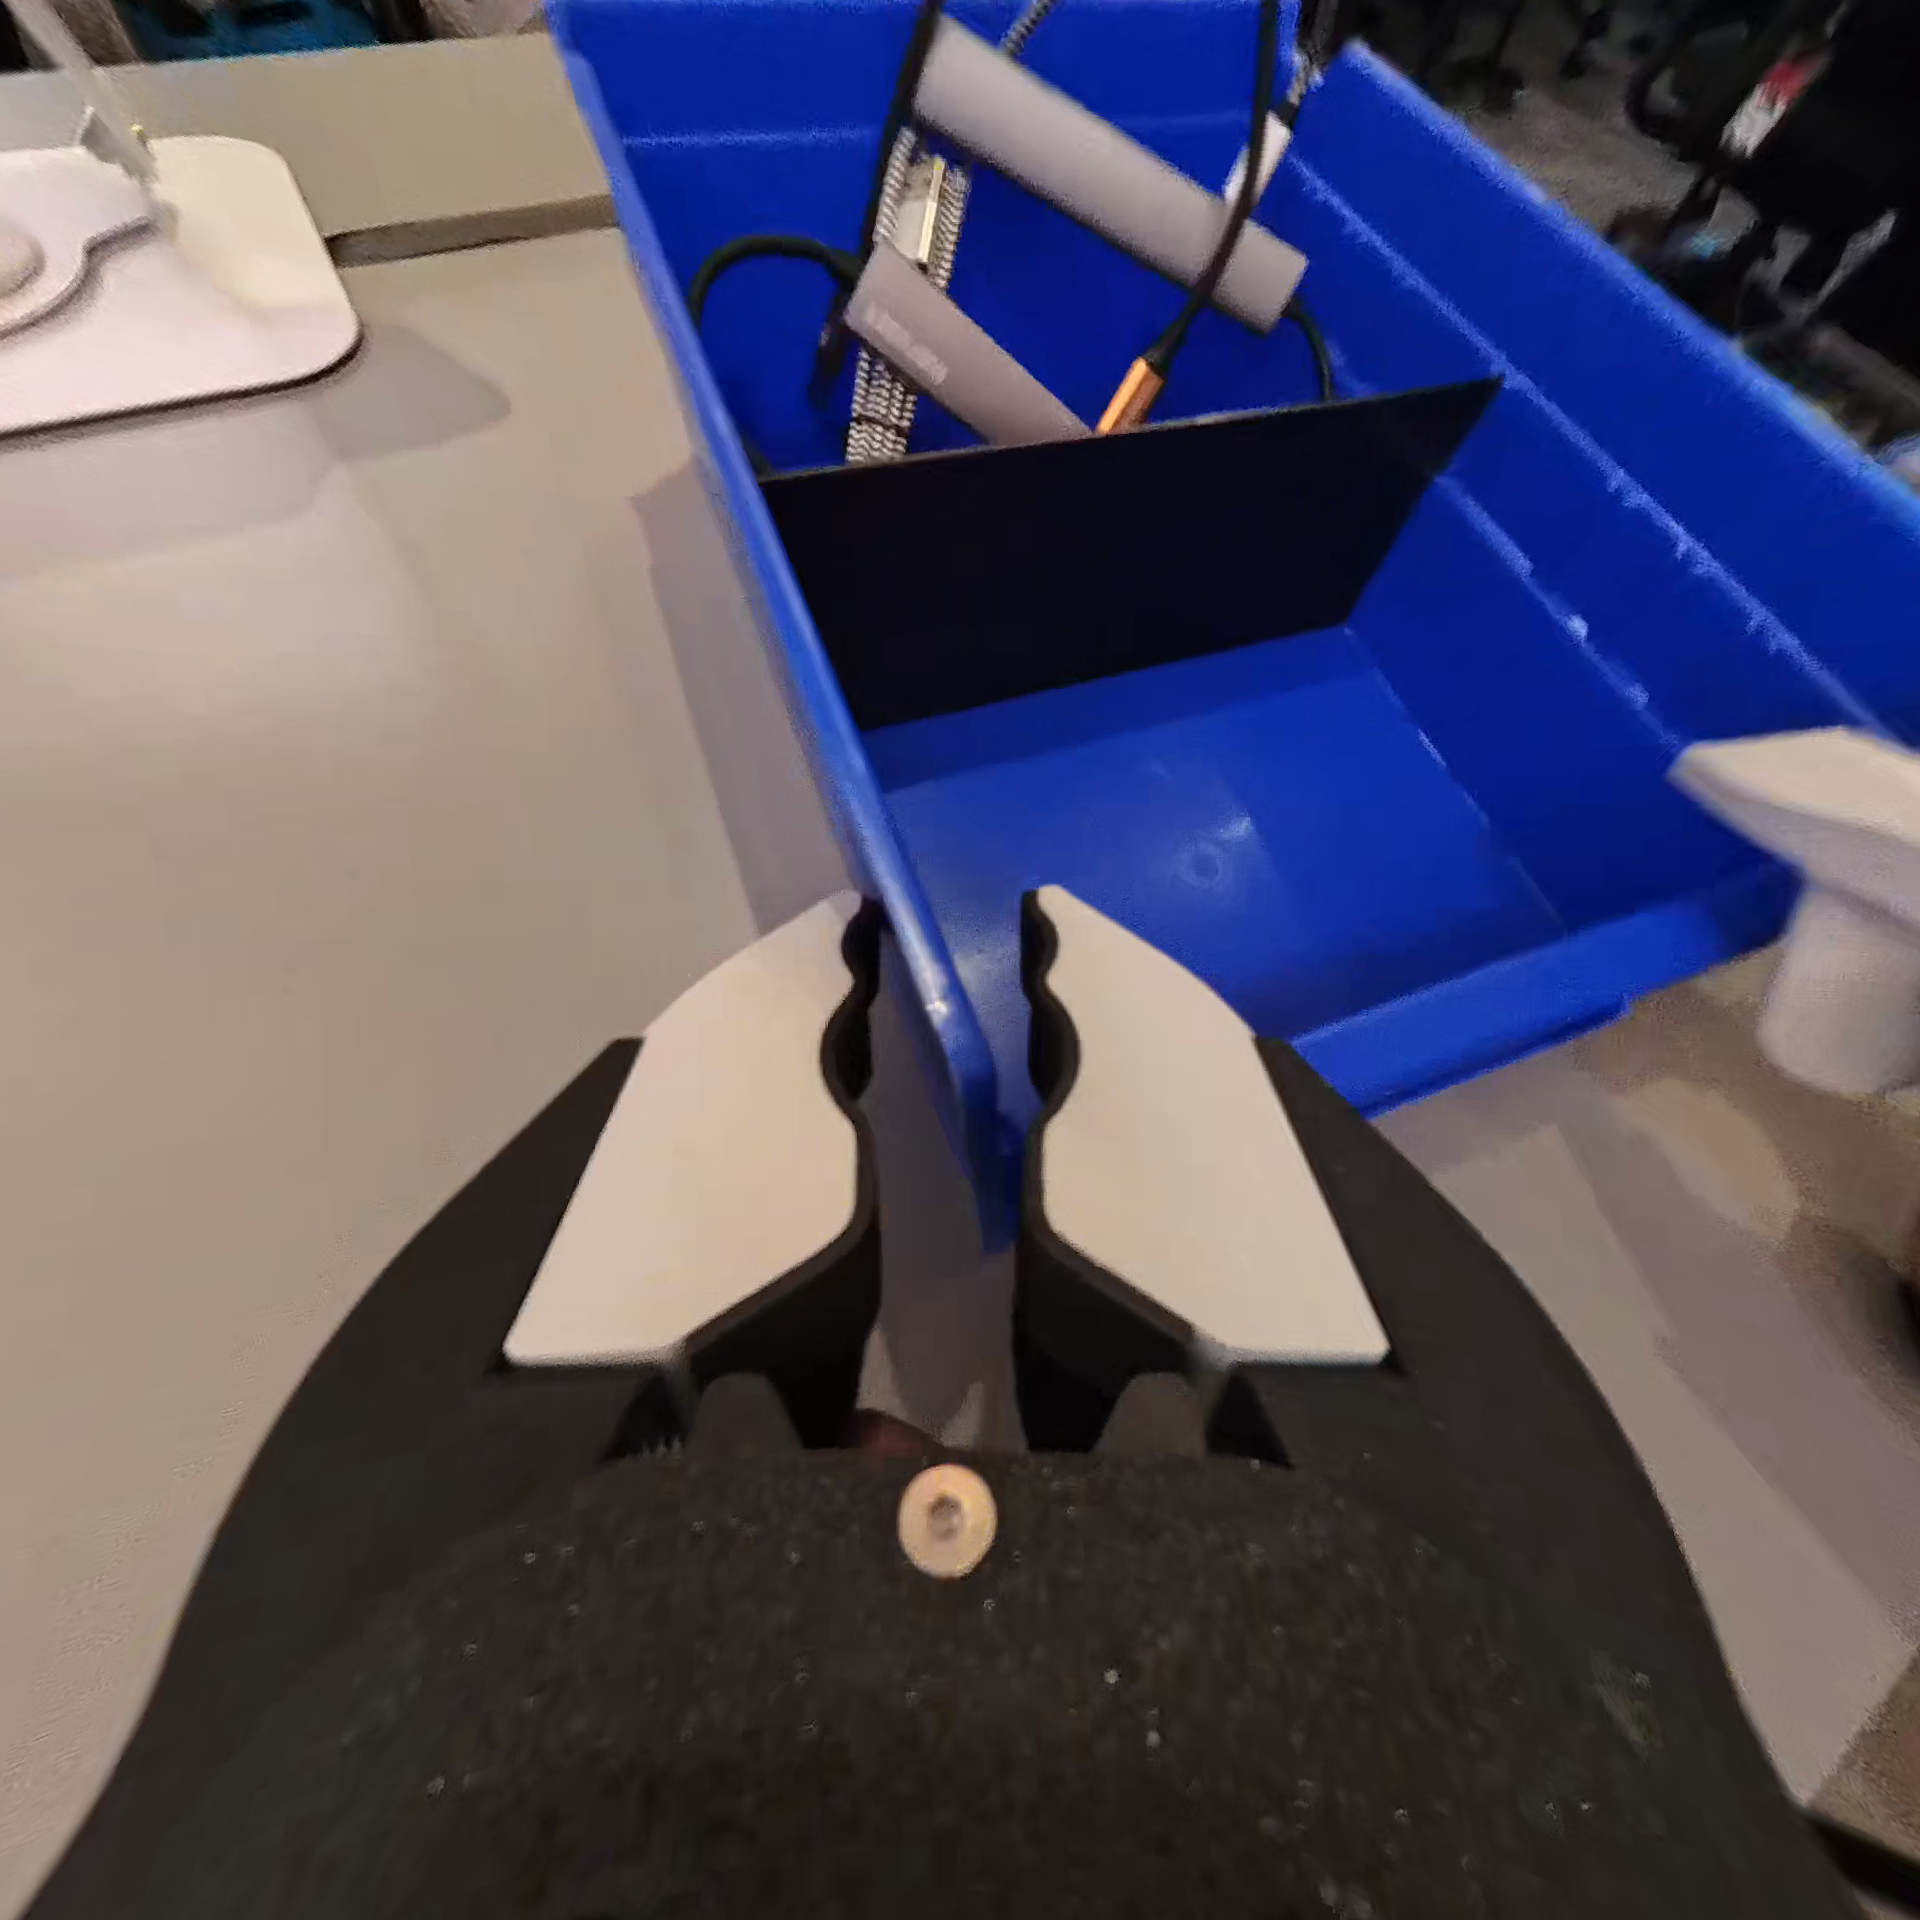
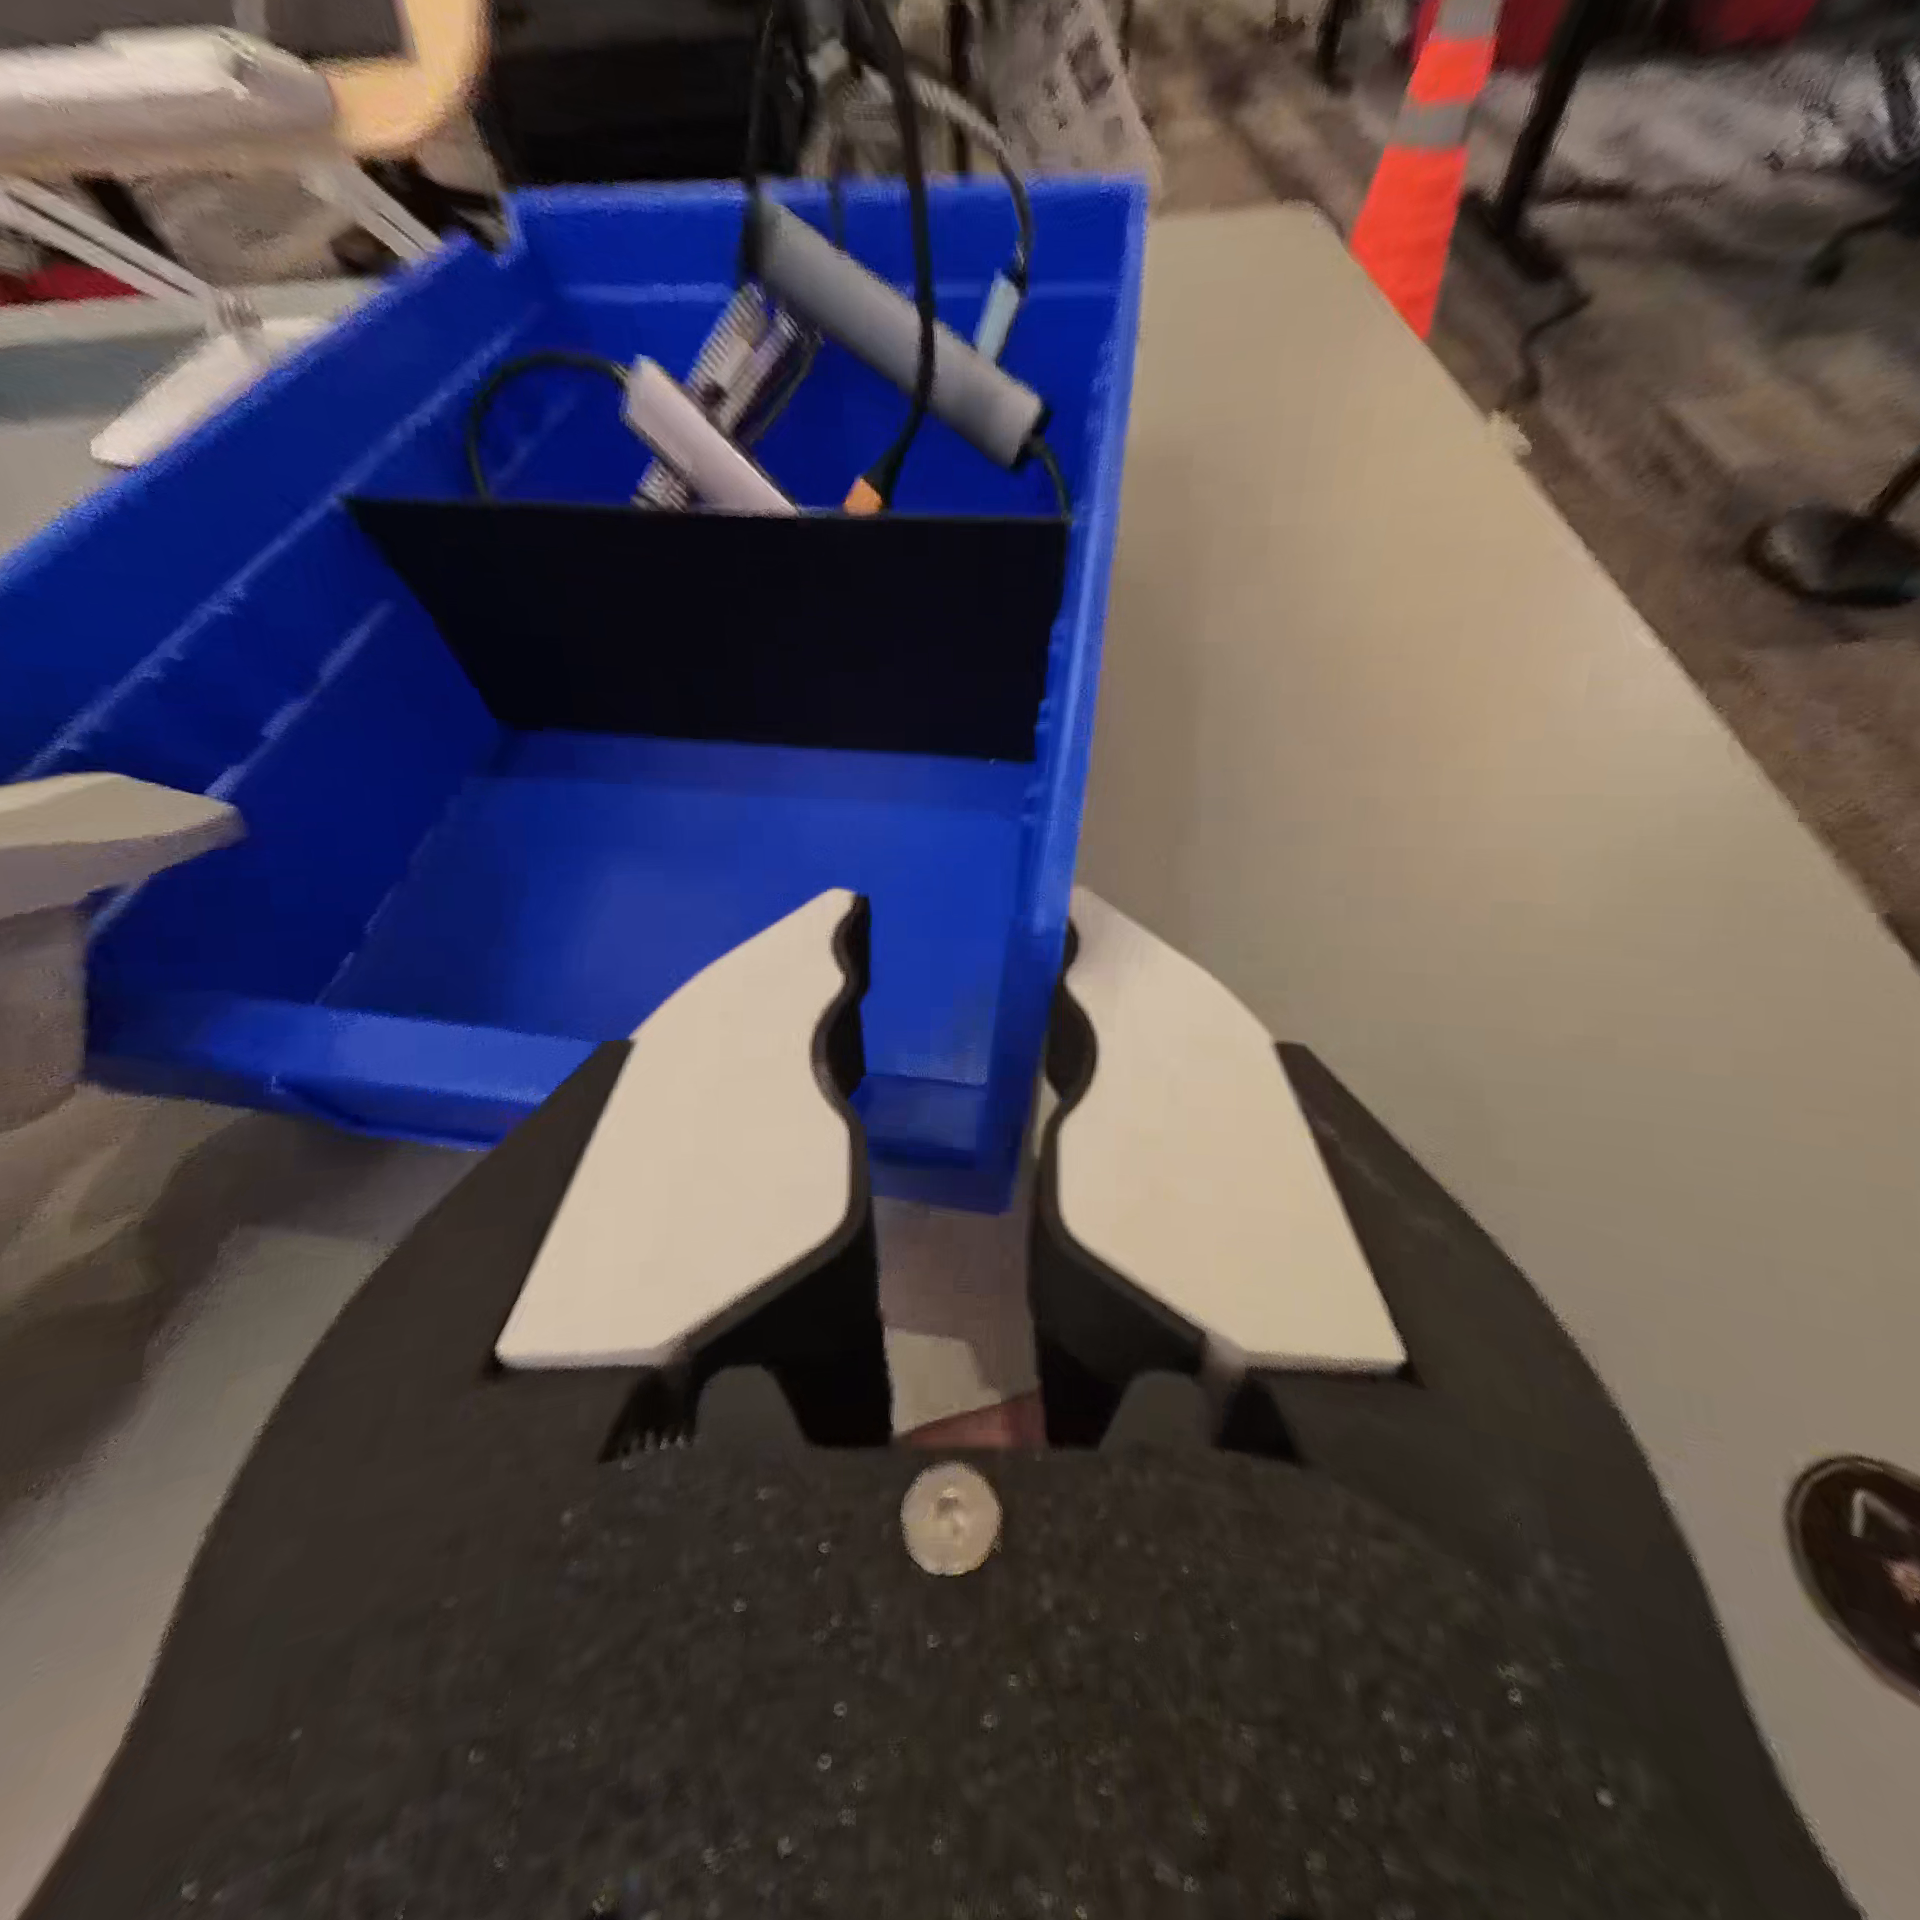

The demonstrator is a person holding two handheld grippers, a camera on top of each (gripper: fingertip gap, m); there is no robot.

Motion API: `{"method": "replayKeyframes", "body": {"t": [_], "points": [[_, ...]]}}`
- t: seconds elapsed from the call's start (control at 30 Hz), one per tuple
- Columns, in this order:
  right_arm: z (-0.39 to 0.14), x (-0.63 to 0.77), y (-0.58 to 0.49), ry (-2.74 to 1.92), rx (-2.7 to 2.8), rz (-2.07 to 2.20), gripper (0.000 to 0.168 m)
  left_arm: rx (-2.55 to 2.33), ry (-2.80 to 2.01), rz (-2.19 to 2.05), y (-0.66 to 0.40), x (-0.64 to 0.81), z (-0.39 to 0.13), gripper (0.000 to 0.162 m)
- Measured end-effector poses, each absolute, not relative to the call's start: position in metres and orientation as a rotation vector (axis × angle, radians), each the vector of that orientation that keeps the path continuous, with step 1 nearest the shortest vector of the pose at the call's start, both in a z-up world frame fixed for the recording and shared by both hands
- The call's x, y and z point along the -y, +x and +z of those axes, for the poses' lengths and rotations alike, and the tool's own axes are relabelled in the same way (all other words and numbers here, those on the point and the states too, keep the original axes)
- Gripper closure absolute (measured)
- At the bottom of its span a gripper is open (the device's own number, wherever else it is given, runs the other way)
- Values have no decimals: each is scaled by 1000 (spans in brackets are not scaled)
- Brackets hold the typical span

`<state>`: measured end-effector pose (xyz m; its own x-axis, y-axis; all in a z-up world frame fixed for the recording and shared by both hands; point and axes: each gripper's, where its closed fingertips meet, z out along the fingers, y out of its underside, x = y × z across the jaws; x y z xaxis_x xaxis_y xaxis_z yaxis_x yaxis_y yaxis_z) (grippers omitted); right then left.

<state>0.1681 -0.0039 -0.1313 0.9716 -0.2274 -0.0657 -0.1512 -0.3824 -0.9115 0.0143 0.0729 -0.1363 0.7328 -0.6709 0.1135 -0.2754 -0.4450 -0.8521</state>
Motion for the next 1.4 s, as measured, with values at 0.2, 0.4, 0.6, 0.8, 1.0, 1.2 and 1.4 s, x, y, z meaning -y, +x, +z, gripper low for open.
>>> {"method": "replayKeyframes", "body": {"t": [0.2, 0.4, 0.6, 0.8, 1.0, 1.2, 1.4], "points": [[-127, 0, 157, -1938, -340, -142, 165, -651, -2025, -460, -17, -83, -132, 156], [-89, -26, 66, -1839, -218, -110, 165, -512, -1960, -370, -117, -95, -100, 158], [-99, -76, -48, -1877, -171, 30, 165, -423, -2007, -228, -237, -121, -100, 158], [-124, -92, -94, -1946, -144, 62, 147, -421, -2080, -247, -272, -135, -129, 158], [-129, -86, -86, -1946, -20, 37, 145, -421, -2030, -382, -270, -126, -123, 142], [-65, -54, -70, -1698, 249, -320, 113, -243, -1811, -523, -379, -84, -68, 112], [-68, -39, -158, -1698, 550, -178, 126, -90, -1964, -371, -548, -107, -111, 114]]}}
